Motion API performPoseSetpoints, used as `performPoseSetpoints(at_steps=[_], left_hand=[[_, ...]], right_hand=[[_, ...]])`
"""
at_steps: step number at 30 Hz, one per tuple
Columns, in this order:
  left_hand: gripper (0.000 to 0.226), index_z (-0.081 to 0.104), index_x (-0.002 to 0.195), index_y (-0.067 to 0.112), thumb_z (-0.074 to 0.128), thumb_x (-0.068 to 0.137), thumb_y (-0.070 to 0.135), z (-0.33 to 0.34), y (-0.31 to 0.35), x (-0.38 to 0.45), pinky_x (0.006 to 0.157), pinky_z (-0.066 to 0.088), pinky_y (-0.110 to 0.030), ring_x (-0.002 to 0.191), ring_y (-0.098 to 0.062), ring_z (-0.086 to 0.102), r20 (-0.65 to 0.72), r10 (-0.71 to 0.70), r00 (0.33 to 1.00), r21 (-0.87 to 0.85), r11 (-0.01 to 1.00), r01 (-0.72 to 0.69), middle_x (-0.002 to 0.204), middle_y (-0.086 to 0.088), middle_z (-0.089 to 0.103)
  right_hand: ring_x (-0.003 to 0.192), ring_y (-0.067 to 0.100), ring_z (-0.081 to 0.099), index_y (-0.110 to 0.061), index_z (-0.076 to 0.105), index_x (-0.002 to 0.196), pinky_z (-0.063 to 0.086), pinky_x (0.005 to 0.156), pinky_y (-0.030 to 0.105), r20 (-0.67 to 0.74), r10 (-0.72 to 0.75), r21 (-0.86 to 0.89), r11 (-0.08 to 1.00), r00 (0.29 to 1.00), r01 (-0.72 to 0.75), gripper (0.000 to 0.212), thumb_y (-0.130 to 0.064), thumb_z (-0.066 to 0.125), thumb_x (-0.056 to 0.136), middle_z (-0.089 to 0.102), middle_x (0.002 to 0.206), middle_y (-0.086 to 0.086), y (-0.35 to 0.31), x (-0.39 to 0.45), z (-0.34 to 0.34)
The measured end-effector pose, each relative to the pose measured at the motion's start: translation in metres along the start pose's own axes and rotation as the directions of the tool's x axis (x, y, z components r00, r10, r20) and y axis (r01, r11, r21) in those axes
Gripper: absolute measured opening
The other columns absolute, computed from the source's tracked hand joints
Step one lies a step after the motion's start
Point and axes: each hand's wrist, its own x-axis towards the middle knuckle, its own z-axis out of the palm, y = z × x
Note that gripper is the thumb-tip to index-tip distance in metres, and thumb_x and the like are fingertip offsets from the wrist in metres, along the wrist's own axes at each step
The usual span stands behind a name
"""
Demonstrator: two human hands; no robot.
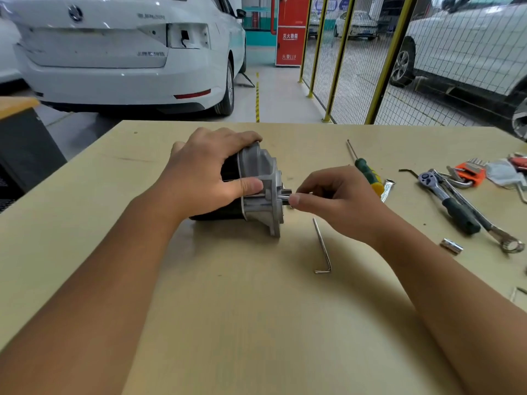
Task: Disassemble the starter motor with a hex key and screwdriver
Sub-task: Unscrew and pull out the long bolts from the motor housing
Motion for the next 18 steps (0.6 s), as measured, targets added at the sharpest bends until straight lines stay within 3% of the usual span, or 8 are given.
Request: performPoseSetpoints(at_steps=[5, 12, 14, 18], left_hand=[[0.094, 0.049, 0.147, 0.041, 0.056, 0.065, 0.085, -0.002, 0.002, -0.001, 0.102, 0.043, -0.055, 0.120, -0.023, 0.050, 0.027, 0.019, 0.999, -0.030, 0.999, -0.018, 0.135, 0.016, 0.058], [0.096, 0.051, 0.148, 0.034, 0.061, 0.064, 0.081, -0.001, 0.002, -0.001, 0.101, 0.045, -0.056, 0.118, -0.025, 0.053, 0.017, 0.069, 0.997, -0.047, 0.997, -0.068, 0.138, 0.012, 0.059], [0.096, 0.051, 0.148, 0.034, 0.060, 0.065, 0.082, 0.000, 0.002, -0.001, 0.101, 0.044, -0.057, 0.118, -0.025, 0.053, 0.010, 0.076, 0.997, -0.026, 0.997, -0.075, 0.139, 0.013, 0.059], [0.096, 0.047, 0.149, 0.039, 0.056, 0.065, 0.084, 0.000, 0.004, 0.001, 0.101, 0.041, -0.055, 0.122, -0.024, 0.051, 0.032, 0.062, 0.998, 0.018, 0.998, -0.062, 0.142, 0.016, 0.056]], right_hand=[[0.056, 0.015, 0.040, -0.010, 0.077, 0.079, 0.030, 0.053, 0.028, -0.063, 0.018, -0.018, 1.000, 0.998, -0.020, 0.015, -0.021, 0.079, 0.087, 0.056, 0.064, 0.023, -0.003, 0.001, 0.007], [0.053, 0.013, 0.036, -0.011, 0.077, 0.076, 0.029, 0.051, 0.025, 0.009, 0.036, -0.013, 0.999, 0.999, -0.036, 0.017, -0.024, 0.080, 0.086, 0.047, 0.054, 0.008, -0.006, 0.007, -0.002], [0.054, 0.018, 0.040, -0.011, 0.077, 0.074, 0.031, 0.052, 0.028, 0.031, 0.100, 0.050, 0.994, 0.994, -0.102, 0.017, -0.024, 0.081, 0.085, 0.050, 0.058, 0.018, -0.007, 0.007, -0.003], [0.043, 0.013, 0.031, -0.012, 0.076, 0.071, 0.025, 0.041, 0.021, 0.067, 0.319, 0.142, 0.935, 0.946, -0.325, 0.020, -0.026, 0.082, 0.083, 0.044, 0.050, 0.001, -0.009, 0.008, -0.004]])
